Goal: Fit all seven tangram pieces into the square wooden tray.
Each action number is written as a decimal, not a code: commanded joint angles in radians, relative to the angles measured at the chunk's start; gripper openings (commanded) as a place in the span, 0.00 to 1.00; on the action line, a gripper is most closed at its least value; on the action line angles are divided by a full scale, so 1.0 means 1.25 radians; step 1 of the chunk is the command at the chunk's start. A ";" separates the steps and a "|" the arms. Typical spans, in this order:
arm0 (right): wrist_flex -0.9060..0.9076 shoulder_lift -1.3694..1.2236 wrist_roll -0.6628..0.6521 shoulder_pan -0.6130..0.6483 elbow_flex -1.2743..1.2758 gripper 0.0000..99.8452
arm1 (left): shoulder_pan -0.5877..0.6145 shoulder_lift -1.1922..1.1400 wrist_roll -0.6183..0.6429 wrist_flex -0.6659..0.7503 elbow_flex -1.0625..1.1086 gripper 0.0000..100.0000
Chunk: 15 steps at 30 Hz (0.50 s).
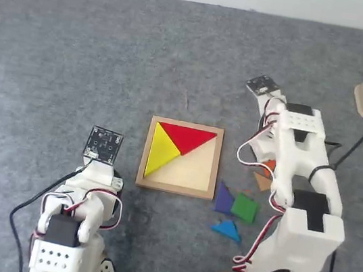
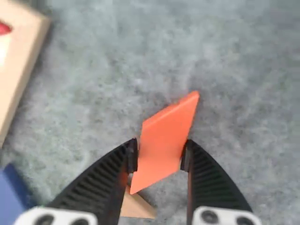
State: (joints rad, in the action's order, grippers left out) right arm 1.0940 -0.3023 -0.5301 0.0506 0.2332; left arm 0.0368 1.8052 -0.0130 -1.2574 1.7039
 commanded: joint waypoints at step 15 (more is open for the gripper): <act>0.020 -0.006 0.134 0.004 -0.047 0.02 | 0.004 0.017 0.005 -0.005 -0.015 0.01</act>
State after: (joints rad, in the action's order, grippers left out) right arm 1.0848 -0.3268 -0.4442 0.0445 0.2317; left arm 0.0368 1.8052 -0.0130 -1.2574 1.7039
